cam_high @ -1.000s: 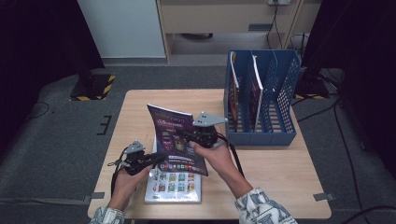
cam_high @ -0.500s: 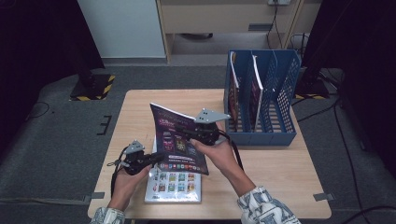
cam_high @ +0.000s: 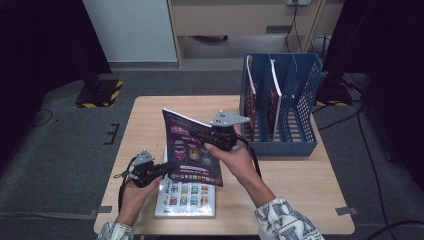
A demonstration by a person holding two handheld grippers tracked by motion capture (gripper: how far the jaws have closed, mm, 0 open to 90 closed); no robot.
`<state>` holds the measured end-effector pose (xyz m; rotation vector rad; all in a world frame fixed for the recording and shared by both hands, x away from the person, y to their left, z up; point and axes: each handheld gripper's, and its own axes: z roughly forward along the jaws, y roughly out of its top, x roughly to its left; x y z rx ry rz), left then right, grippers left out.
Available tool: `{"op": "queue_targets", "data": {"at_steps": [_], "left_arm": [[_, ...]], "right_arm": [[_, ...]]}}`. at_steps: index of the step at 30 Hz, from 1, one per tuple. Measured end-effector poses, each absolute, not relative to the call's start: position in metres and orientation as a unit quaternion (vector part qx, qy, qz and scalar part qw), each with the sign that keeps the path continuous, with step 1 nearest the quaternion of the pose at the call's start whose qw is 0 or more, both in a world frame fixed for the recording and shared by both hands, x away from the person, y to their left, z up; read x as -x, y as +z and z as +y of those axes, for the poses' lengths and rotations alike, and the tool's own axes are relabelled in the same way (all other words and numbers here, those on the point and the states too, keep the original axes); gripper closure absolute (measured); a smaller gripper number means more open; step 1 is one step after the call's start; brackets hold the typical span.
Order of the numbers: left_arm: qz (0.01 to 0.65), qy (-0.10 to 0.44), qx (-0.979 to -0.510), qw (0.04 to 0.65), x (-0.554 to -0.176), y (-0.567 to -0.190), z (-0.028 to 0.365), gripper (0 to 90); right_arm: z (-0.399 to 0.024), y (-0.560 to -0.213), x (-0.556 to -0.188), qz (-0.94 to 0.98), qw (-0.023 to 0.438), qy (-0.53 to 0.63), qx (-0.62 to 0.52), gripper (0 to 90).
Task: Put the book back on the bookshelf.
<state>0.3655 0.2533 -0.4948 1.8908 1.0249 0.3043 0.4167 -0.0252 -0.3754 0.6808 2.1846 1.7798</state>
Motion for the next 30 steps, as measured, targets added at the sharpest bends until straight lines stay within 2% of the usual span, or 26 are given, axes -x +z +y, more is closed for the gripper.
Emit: {"op": "queue_targets", "data": {"at_steps": [4, 7, 15, 17, 20, 22, 25, 30], "left_arm": [[0.417, 0.128, -0.77, 0.465, -0.365, -0.494, 0.253, 77.2], [0.422, 0.136, -0.764, 0.469, -0.365, -0.493, 0.255, 77.9], [0.428, 0.17, -0.755, 0.466, -0.366, -0.49, 0.257, 76.4], [0.434, 0.19, -0.751, 0.459, -0.365, -0.49, 0.257, 69.7], [0.452, 0.205, -0.738, 0.456, -0.366, -0.492, 0.259, 50.5], [0.462, 0.207, -0.735, 0.452, -0.367, -0.494, 0.261, 41.4], [0.47, 0.212, -0.736, 0.439, -0.369, -0.497, 0.264, 32.6], [0.475, 0.225, -0.743, 0.413, -0.371, -0.5, 0.268, 23.6]], "right_arm": [[-0.025, -0.375, -0.419, 0.747, 0.121, 0.605, -0.247, 79.0], [-0.026, -0.374, -0.42, 0.742, 0.123, 0.608, -0.252, 83.5], [-0.025, -0.372, -0.421, 0.733, 0.14, 0.616, -0.25, 84.1], [-0.024, -0.372, -0.421, 0.733, 0.14, 0.618, -0.247, 84.1], [-0.023, -0.371, -0.422, 0.733, 0.139, 0.619, -0.246, 84.1], [-0.024, -0.371, -0.423, 0.733, 0.141, 0.618, -0.245, 84.2], [-0.025, -0.368, -0.424, 0.73, 0.148, 0.621, -0.245, 84.1], [-0.028, -0.362, -0.427, 0.724, 0.157, 0.622, -0.252, 84.1]]}}
